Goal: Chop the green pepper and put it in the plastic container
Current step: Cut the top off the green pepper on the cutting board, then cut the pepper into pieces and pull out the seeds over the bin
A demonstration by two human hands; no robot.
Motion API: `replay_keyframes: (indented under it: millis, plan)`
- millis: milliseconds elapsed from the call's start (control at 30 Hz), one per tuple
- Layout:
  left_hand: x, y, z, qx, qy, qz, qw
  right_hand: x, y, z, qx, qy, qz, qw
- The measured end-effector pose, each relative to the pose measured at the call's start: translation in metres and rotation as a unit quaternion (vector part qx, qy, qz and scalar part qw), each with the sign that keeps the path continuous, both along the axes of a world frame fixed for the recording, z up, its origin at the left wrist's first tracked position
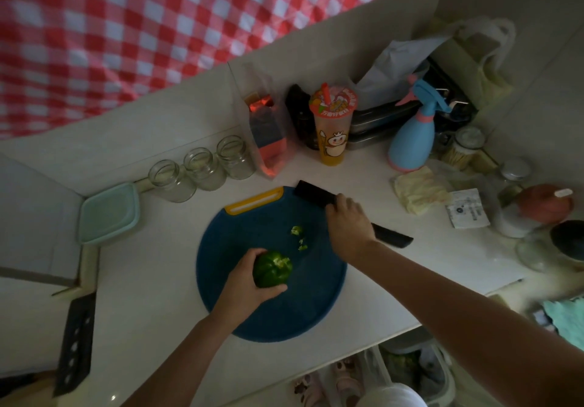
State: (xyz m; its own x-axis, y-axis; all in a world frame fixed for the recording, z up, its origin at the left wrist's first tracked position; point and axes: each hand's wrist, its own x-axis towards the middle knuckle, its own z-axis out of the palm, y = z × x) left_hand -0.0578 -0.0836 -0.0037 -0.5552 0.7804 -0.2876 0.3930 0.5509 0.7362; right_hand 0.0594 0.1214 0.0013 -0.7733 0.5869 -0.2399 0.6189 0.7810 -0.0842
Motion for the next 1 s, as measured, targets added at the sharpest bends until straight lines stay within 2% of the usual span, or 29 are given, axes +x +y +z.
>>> replay_keyframes:
  millis: [67,133,200,267,367,467,600,767,867,900,933,1000]
  plan:
    - [0.000,0.000,0.001,-0.005,-0.008,0.002,1.000,-0.011,-0.008,-0.005,-0.125,0.041,0.108,0.985]
    - [0.000,0.000,0.001,-0.010,-0.011,0.002,1.000,-0.019,-0.010,-0.013,-0.197,0.014,0.187,0.962]
    - [0.000,-0.001,0.002,-0.011,-0.008,0.006,1.000,-0.020,-0.009,-0.021,-0.204,-0.022,0.212,0.956]
    - [0.001,-0.002,0.002,-0.009,-0.009,0.012,1.000,-0.016,-0.007,-0.024,-0.179,-0.019,0.226,0.957]
    - [0.001,-0.002,0.002,-0.008,-0.011,0.019,1.000,-0.004,-0.015,-0.029,-0.109,0.062,0.272,0.954]
    - [0.002,-0.002,0.003,-0.008,-0.015,0.022,1.000,0.008,-0.024,-0.042,-0.076,0.133,0.277,0.948]
    - [0.003,-0.001,0.005,-0.009,-0.014,0.024,1.000,0.007,-0.031,-0.038,-0.066,0.151,0.265,0.950]
    - [0.005,0.000,0.006,-0.011,-0.017,0.032,0.999,-0.002,-0.029,-0.024,-0.146,0.059,0.193,0.968]
    - [0.007,0.001,0.007,-0.011,-0.015,0.035,0.999,0.000,-0.021,-0.016,-0.259,0.101,0.095,0.956]
    - [0.007,0.001,0.008,-0.010,-0.015,0.037,0.999,0.001,-0.019,-0.015,-0.333,0.131,0.029,0.933]
    - [0.007,0.002,0.009,-0.009,-0.014,0.039,0.999,0.003,-0.018,-0.012,-0.434,0.172,-0.056,0.883]
    - [0.008,0.004,0.010,-0.005,-0.014,0.040,0.999,0.004,-0.018,-0.006,-0.636,0.241,-0.206,0.704]
